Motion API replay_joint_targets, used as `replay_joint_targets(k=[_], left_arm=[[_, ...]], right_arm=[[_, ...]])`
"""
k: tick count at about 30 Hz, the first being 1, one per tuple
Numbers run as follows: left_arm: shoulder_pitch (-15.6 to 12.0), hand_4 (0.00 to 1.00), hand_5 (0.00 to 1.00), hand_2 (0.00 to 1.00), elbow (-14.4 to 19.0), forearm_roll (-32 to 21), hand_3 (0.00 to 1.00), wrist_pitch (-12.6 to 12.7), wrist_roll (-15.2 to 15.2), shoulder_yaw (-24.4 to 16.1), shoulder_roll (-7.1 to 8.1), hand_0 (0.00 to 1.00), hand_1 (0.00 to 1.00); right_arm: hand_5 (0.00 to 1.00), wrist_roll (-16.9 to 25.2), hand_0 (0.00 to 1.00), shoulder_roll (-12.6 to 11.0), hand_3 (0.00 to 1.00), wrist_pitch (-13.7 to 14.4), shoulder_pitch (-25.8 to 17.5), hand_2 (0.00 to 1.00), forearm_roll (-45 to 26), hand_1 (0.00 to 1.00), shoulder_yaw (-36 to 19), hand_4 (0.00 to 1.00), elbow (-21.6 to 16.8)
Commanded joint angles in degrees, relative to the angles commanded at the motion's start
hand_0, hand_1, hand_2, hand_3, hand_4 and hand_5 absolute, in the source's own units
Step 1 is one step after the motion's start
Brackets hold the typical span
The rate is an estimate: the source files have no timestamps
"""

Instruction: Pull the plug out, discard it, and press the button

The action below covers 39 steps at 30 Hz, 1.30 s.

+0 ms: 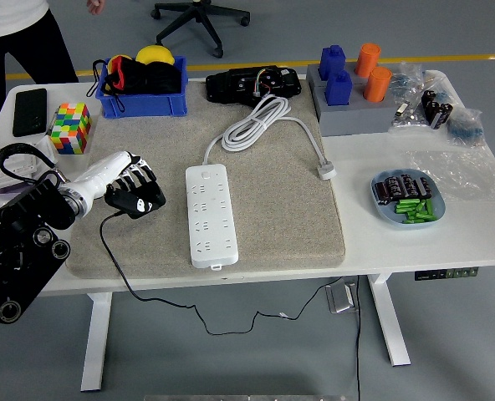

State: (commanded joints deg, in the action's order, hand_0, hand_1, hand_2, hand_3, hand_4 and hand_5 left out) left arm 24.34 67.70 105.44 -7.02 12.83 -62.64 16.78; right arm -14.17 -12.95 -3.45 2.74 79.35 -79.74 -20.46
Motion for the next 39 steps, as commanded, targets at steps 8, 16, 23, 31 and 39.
replay_joint_targets(k=[8,16,23,31,39], left_arm=[[0.1,0.885,0.002,0.699,-0.2,-0.5,0.787,-0.2,0.5,-0.2,-0.09,0.713,0.741],[0.3,0.986,0.002,0.844,1.0,-0.7,0.910,-1.1,2.2,-0.2,0.06,0.735,0.810],[2.8,0.824,0.002,0.623,2.6,-2.8,0.872,0.1,1.3,0.1,-0.57,0.614,0.590],[9.7,0.375,0.002,0.247,-0.9,-5.6,0.717,0.9,0.7,6.4,-2.26,0.211,0.232],[15.2,0.134,0.002,0.141,-5.8,-6.6,0.681,-1.0,4.1,12.8,-4.09,0.100,0.091]], right_arm=[[0.630,0.0,0.749,-0.1,0.723,0.0,-0.2,0.710,0.0,0.701,0.2,0.774,0.0],[0.629,0.0,0.749,-0.1,0.724,0.0,-0.2,0.710,0.0,0.701,0.1,0.774,0.0],[0.629,0.0,0.749,0.0,0.724,0.0,-0.3,0.710,0.0,0.701,0.0,0.774,0.0],[0.630,0.0,0.749,0.2,0.724,0.0,-0.3,0.710,-0.1,0.700,-0.1,0.774,0.0],[0.631,0.0,0.749,0.2,0.724,0.0,-0.3,0.710,-0.1,0.701,-0.1,0.775,0.0]])
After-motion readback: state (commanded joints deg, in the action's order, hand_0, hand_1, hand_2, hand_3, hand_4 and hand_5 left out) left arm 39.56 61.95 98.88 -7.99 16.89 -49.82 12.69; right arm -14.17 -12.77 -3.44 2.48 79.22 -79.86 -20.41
